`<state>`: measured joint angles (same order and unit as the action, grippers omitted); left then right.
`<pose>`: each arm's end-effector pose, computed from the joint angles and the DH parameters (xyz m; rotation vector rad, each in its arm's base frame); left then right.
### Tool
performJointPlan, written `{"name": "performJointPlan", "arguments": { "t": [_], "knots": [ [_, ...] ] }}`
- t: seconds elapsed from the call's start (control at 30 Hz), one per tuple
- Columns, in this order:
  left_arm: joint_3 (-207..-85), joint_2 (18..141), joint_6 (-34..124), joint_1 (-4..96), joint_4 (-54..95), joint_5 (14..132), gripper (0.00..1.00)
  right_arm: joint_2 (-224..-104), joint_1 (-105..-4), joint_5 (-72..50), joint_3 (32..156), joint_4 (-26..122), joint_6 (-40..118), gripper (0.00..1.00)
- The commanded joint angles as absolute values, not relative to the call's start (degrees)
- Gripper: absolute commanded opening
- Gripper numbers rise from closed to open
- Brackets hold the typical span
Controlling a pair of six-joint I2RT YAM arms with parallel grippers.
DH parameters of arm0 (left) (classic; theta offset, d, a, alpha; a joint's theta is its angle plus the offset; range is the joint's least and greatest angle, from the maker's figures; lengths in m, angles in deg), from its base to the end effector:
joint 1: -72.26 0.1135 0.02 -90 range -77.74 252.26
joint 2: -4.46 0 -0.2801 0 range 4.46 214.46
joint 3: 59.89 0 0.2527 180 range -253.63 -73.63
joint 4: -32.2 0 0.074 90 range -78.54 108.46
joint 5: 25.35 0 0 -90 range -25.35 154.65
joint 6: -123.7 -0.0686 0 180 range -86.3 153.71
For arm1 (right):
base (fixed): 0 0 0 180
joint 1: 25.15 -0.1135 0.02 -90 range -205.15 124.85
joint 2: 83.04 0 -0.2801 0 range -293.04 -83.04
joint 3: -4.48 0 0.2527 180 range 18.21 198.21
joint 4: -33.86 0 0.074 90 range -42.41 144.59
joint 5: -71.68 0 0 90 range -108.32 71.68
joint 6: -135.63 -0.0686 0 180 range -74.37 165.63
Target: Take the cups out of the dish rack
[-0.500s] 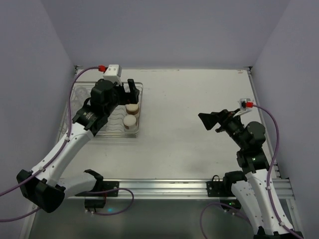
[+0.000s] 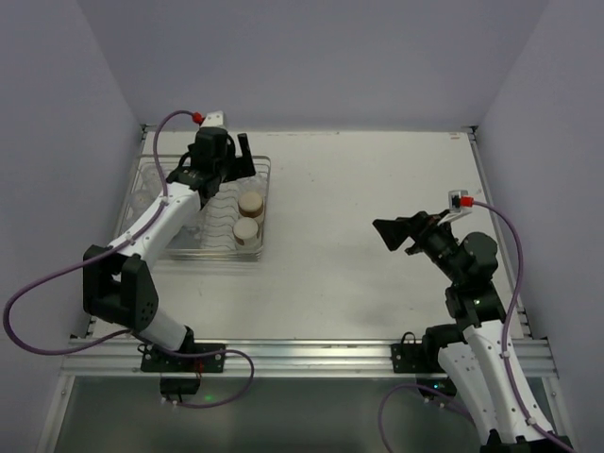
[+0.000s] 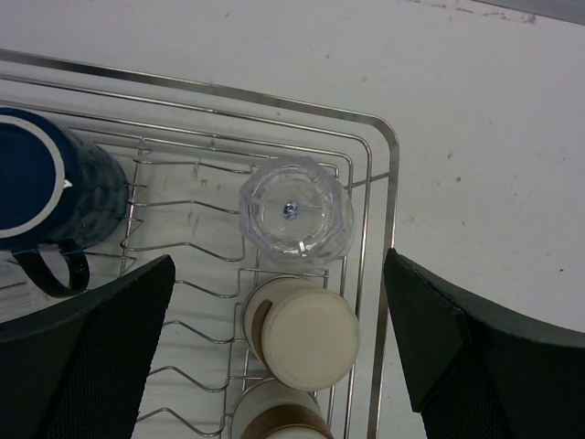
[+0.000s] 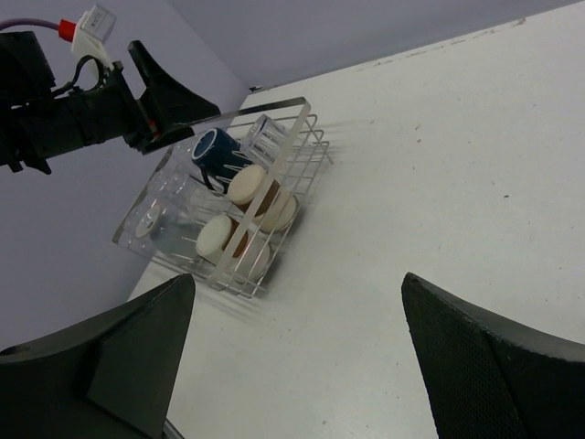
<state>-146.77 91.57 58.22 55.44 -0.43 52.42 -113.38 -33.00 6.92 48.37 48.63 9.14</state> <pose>0.3651 -0.0952 0.3157 -0.2673 2.1192 -0.1961 0.1545 0.0508 0.3113 0.0572 1.6724 0.9427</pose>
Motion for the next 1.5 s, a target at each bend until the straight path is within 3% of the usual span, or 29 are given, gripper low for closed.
{"name": "performJointPlan", "arguments": {
  "t": [0.0,0.6,0.97,1.13,1.17,1.23,1.27,1.47],
  "knots": [
    [-150.62,93.58,59.1,55.03,0.54,52.61,1.0,-113.8,-33.14,9.02,47.48,44.96,8.46,0.96],
    [-152.73,106.59,59.72,55.12,5.19,57.18,1.0,-116.26,-33.41,10.51,47.04,44.52,8.54,0.95],
    [-152.38,109.23,59.28,55.21,9.59,57.27,0.89,-117.57,-33.76,11.74,46.87,43.73,8.19,0.94],
    [-150.98,109.05,58.49,55.21,11.87,56.04,0.72,-118.28,-34.02,11.83,46.78,43.37,8.11,0.94],
    [-150.54,108.79,58.32,55.21,12.39,55.86,0.61,-118.45,-34.11,11.92,46.78,43.11,8.11,0.94],
    [-149.39,107.83,58.05,55.21,13.71,55.51,0.5,-118.81,-34.2,12.0,46.78,43.02,8.02,0.94],
    [-149.13,107.3,58.05,55.21,13.98,55.25,0.39,-119.16,-34.37,11.92,46.87,42.94,8.02,0.94],
    [-147.55,98.52,56.82,55.21,17.14,53.49,0.21,-120.74,-35.95,11.74,47.92,42.59,7.23,0.94]
  ]
}}
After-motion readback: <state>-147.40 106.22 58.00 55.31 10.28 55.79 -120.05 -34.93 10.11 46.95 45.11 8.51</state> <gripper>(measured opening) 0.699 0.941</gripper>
